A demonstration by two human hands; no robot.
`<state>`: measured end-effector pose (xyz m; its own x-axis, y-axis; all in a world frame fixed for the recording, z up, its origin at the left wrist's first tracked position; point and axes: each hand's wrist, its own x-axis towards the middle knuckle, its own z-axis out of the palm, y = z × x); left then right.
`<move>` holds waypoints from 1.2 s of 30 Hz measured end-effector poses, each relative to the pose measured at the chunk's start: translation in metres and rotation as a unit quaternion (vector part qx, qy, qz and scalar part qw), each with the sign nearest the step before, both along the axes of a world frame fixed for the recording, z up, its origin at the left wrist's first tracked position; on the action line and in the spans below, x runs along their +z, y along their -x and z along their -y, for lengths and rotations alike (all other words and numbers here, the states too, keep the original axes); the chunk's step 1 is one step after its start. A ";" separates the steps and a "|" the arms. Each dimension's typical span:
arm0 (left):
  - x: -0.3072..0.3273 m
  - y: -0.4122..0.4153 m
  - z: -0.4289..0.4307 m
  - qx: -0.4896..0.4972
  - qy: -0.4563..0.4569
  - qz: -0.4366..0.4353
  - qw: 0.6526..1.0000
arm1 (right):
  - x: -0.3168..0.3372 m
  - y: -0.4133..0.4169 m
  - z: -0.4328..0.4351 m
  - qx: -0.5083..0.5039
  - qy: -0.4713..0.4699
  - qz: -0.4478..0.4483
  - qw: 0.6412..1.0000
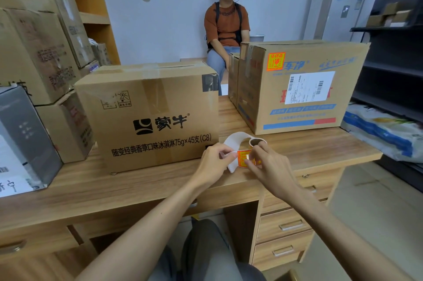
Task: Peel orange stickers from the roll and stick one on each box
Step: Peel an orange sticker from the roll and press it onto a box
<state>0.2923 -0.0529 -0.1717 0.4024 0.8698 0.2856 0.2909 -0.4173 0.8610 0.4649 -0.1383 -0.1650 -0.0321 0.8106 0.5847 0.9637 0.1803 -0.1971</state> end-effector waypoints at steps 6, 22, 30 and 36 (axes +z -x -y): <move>0.005 0.002 0.001 -0.070 0.032 0.023 0.997 | -0.004 0.006 -0.008 -0.011 0.016 -0.045 0.999; 0.002 0.006 -0.005 -0.108 -0.014 -0.076 0.991 | -0.006 0.011 -0.006 -0.052 -0.045 0.040 0.997; 0.002 0.007 -0.004 -0.099 -0.027 -0.082 0.991 | -0.005 0.013 -0.004 -0.048 -0.053 -0.007 0.997; 0.004 0.008 -0.002 -0.104 -0.025 -0.085 0.991 | -0.005 0.015 -0.004 -0.054 -0.038 -0.015 0.998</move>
<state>0.2845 -0.0514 -0.1674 0.6182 0.7487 0.2393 0.3329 -0.5252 0.7832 0.4495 -0.1344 -0.1701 0.0711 0.7610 0.6448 0.9723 0.0916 -0.2153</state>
